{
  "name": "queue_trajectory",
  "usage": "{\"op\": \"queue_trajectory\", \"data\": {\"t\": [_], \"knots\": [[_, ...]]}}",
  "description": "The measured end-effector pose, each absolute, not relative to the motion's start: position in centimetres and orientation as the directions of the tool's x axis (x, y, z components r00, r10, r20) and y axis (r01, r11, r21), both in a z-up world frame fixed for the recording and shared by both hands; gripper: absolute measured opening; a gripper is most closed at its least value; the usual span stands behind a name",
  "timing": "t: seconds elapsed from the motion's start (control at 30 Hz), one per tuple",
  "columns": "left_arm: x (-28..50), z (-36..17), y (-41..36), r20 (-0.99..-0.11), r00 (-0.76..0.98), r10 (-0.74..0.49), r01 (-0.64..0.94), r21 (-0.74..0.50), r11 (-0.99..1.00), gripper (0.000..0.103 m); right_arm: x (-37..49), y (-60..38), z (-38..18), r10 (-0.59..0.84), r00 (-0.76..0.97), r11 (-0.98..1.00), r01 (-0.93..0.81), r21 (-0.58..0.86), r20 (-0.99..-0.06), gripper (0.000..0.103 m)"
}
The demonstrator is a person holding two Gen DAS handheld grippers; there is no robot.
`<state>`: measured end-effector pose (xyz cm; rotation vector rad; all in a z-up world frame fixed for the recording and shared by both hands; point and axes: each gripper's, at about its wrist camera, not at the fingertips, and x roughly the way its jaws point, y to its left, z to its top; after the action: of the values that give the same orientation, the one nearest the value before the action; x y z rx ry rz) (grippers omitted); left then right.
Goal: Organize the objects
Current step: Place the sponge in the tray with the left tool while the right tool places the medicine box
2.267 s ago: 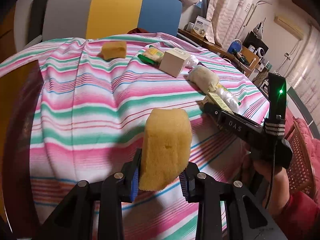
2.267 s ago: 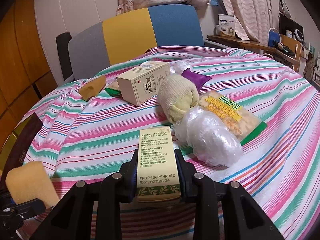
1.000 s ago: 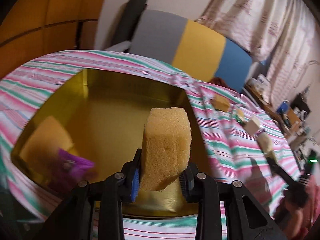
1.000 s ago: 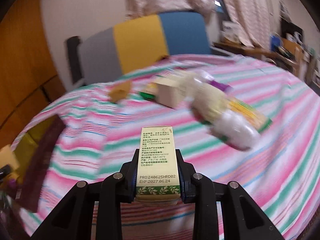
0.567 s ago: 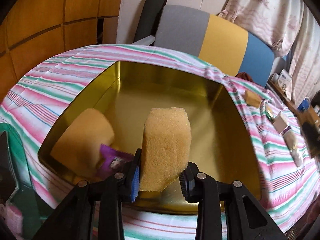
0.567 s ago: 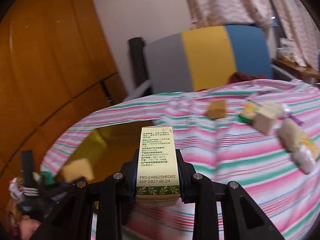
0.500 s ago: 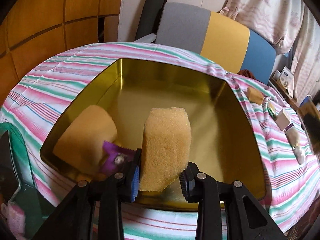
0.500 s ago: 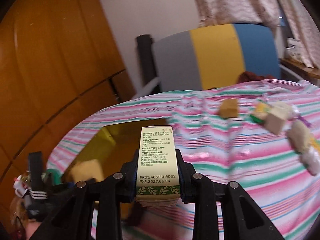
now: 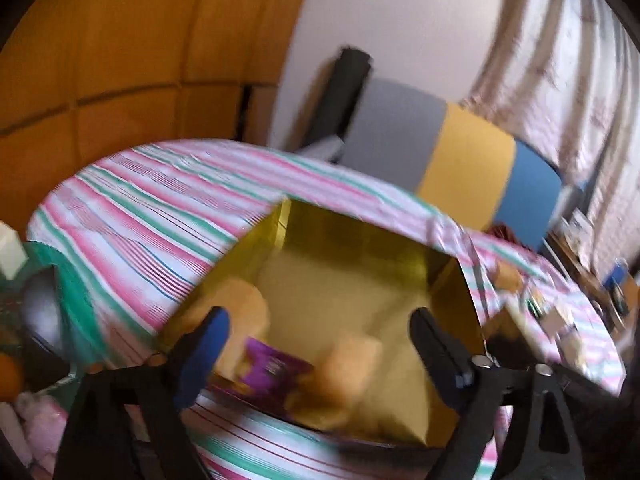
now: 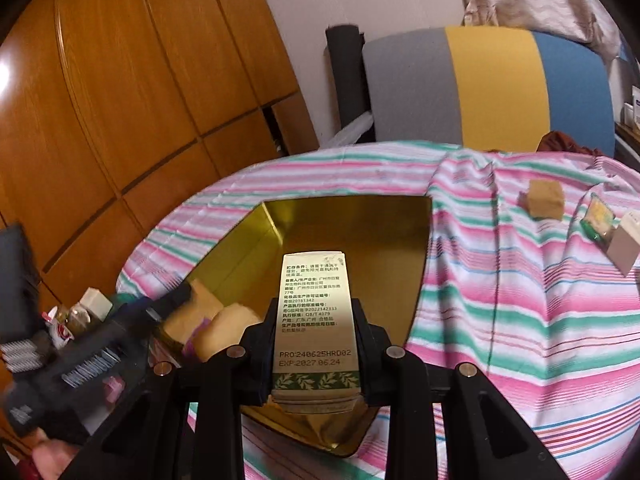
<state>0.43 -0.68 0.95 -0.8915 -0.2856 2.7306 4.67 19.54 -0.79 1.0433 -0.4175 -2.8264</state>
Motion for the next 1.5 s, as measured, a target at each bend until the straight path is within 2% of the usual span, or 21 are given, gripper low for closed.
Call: {"op": "queue_trajectory", "data": {"t": [0.3, 0.57, 0.7, 0.8, 0.93, 1.17, 1.5], "knots": [[0.0, 2.2, -4.7, -0.531, -0.831, 0.165, 0.007, -0.308, -0.951, 0.102, 2.4, 16.9, -2.9, -0.188, -0.699, -0.972, 0.030, 0.235, -0.690, 0.030], [0.0, 2.0, -5.2, -0.545, -0.827, 0.139, 0.051, -0.319, -0.946, 0.102, 0.8, 15.7, -4.0, -0.159, -0.667, -0.980, 0.014, 0.201, -0.728, 0.031], [-0.1, 2.0, -5.2, -0.553, -0.821, 0.143, 0.053, -0.323, -0.945, 0.102, 0.5, 15.3, -4.5, -0.156, -0.644, -0.981, 0.012, 0.194, -0.749, 0.036], [-0.2, 1.9, -5.1, -0.557, -0.817, 0.150, 0.049, -0.325, -0.944, 0.102, 0.8, 15.2, -4.3, -0.156, -0.645, -0.981, 0.013, 0.193, -0.748, 0.040], [-0.1, 1.8, -4.8, -0.562, -0.812, 0.160, 0.043, -0.331, -0.943, 0.103, 1.8, 15.8, -3.2, -0.177, -0.679, -0.974, 0.015, 0.228, -0.713, 0.040], [0.2, 1.6, -3.7, -0.568, -0.799, 0.198, 0.006, -0.338, -0.941, 0.103, 3.4, 17.9, -1.2, -0.118, -0.741, -0.973, -0.046, 0.226, -0.662, 0.041], [1.0, 1.1, 1.0, -0.595, -0.725, 0.346, -0.180, -0.320, -0.930, 0.103, 5.6, 24.1, -0.4, -0.017, -0.767, -0.947, -0.194, 0.257, -0.641, 0.042]]}}
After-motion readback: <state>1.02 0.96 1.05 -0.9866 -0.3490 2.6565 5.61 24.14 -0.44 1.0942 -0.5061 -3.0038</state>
